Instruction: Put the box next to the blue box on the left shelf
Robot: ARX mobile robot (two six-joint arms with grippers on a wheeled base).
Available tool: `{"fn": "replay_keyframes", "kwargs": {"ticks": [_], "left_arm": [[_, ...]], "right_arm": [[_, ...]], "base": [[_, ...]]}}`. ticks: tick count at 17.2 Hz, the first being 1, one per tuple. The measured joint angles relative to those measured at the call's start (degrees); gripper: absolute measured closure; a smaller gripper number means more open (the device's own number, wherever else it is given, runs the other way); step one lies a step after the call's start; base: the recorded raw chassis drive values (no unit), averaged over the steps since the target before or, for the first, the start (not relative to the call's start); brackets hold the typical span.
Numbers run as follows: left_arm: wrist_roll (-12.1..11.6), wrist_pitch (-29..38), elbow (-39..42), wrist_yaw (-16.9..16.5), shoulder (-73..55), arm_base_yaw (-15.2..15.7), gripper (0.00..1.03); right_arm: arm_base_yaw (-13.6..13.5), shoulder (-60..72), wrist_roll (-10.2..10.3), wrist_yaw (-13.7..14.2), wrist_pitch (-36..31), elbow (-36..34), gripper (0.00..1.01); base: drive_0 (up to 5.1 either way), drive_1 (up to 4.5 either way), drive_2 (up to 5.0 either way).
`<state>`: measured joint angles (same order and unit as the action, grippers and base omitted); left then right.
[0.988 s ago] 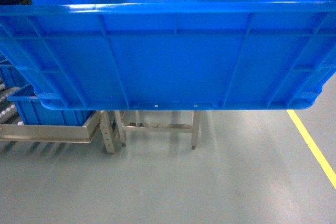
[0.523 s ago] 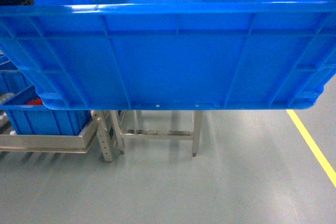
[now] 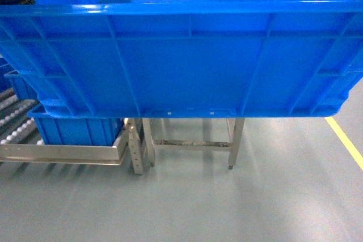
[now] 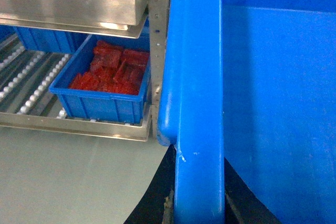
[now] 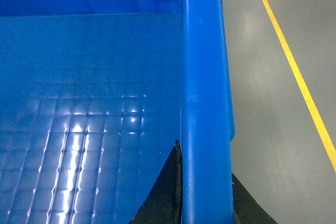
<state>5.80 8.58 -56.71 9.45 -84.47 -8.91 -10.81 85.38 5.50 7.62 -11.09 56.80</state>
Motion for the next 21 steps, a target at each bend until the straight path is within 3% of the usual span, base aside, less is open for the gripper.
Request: {"fn": "replay_keyframes", "kwargs": {"ticks": [21], "left_arm": [[0.1,-0.2,0.0,-0.1,0.0,0.1,0.95]], "right_arm": [[0.0,0.0,0.0,0.0,0.2,0.0,0.93]], "base": [[-5.0,2.4,2.4]]}}
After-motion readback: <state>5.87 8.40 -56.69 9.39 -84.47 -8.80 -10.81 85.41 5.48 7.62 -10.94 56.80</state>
